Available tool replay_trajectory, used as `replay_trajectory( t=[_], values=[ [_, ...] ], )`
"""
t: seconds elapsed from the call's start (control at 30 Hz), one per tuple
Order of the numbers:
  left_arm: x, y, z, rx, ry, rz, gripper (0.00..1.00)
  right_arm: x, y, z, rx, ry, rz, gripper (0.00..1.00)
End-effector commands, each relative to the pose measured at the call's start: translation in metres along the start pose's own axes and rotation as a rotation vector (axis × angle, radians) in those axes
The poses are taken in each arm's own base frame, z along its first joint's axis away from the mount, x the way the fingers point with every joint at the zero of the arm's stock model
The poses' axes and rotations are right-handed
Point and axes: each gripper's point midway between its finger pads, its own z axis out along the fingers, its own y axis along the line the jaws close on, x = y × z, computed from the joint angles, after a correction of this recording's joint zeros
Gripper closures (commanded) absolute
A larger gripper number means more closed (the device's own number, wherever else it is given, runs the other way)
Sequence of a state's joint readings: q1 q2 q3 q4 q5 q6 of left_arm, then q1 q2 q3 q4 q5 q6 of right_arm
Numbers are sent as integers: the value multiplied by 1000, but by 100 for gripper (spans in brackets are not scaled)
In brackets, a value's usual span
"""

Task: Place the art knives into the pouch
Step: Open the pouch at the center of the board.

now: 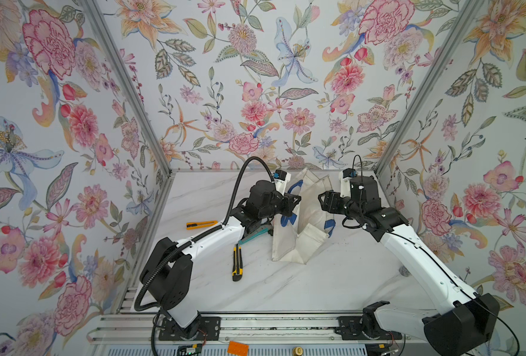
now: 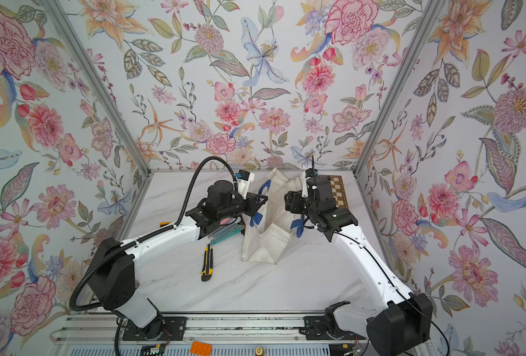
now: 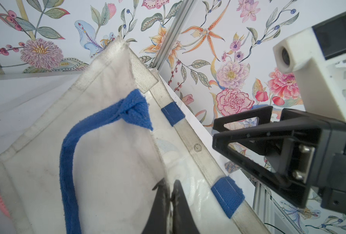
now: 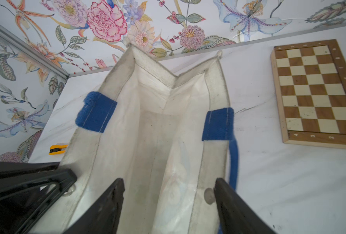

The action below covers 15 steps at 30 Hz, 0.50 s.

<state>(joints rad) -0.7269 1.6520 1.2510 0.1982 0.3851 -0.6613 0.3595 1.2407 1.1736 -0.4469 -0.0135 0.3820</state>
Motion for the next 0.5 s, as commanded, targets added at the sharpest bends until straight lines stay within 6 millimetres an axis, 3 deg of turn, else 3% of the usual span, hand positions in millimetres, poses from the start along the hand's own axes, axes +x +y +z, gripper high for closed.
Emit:
replay_trajectory(
  t=[0.0, 0.27, 0.47],
  values=[
    [-23, -16, -1, 32, -54, 45, 100, 17, -27, 13, 97, 56, 6, 28],
    [-28, -20, -2, 45, -58, 48, 100, 37, -39, 50, 95, 156, 31, 41],
    [-30, -18, -2, 21, -58, 71, 100, 29, -50, 51, 101, 122, 68, 80]
  ],
)
